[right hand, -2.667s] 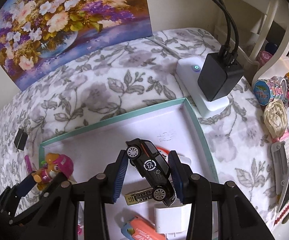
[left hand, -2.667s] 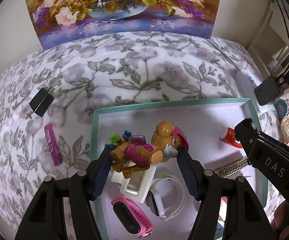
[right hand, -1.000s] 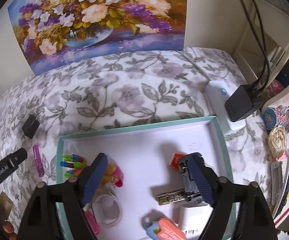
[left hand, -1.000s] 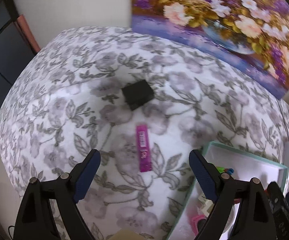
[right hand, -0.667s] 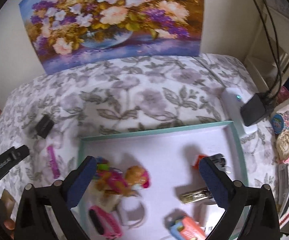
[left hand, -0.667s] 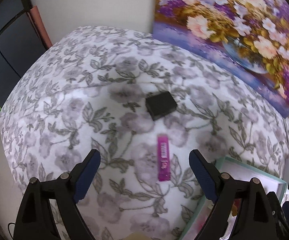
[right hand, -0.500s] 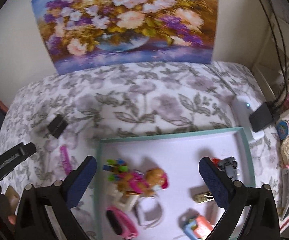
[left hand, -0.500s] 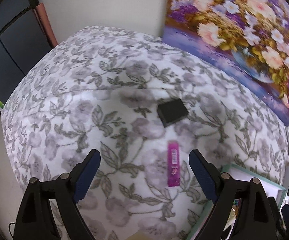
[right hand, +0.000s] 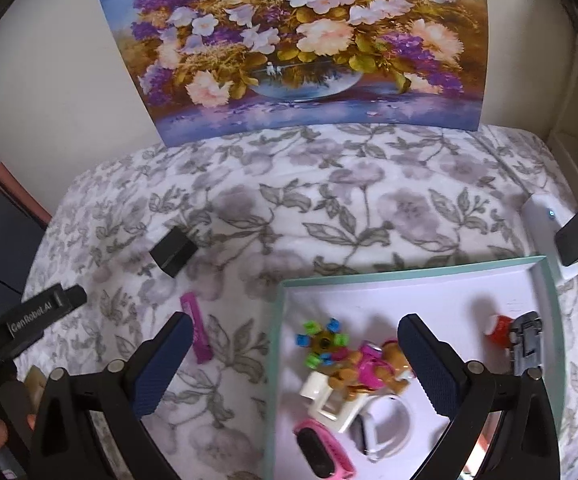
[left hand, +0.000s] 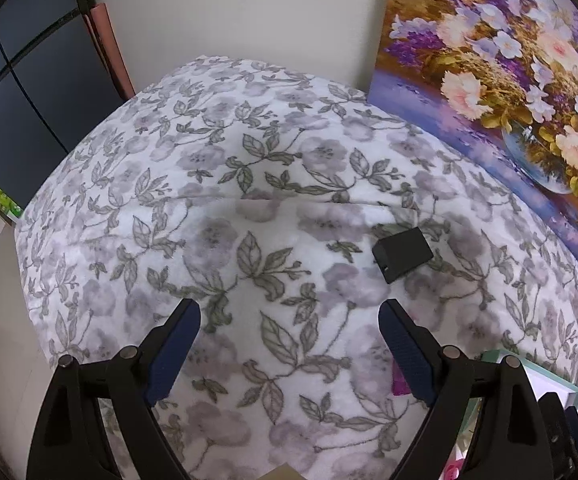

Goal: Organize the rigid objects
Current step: 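Move both grippers back toward the pink lighter and black charger plug, then grasp the pink lighter with the right gripper while the left grasps the black plug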

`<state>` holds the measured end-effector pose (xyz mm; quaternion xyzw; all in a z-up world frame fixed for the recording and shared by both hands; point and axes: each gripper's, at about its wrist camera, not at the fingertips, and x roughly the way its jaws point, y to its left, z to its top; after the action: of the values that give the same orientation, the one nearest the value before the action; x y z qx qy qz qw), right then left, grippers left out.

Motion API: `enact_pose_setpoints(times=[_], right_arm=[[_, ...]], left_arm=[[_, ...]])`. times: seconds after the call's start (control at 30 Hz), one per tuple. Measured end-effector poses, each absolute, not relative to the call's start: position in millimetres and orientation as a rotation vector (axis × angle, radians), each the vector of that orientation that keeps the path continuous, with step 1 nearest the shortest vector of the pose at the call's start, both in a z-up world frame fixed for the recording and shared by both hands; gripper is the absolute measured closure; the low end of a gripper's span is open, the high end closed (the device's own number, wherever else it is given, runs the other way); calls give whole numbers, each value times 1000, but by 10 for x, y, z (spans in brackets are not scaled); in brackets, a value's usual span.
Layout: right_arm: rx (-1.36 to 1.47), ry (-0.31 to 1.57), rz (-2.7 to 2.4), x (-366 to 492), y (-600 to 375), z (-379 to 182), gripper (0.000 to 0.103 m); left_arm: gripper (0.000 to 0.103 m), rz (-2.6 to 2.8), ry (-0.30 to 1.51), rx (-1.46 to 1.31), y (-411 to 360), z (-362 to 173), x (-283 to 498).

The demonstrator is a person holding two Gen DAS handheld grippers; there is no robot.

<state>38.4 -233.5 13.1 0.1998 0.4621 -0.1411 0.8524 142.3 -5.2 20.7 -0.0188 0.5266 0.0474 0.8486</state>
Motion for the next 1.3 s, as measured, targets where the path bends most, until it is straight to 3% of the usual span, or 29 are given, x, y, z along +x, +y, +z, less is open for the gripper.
enact_pose_setpoints(times=[0.27,0.83,1.07,1.17,1.3], right_arm=[[413,940,-234,555,-2057,148,0],[303,1064,-144,1064,-1364,-407,17],[296,1128,-134,1197,-1298,-686,38],[284,1144,-142,1232,-1275,-780,40],[237,1152,-175,1266,-1240,-851,51]], left_arm=[[12,74,1152,-73,113,68,1529],[12,101,1277,-105,374,-486,1834],[12,105,1300,-100,412,-637,1928],[12,106,1305,-99,419,-683,1957],[12,108,1311,-80,393,-737,1991]])
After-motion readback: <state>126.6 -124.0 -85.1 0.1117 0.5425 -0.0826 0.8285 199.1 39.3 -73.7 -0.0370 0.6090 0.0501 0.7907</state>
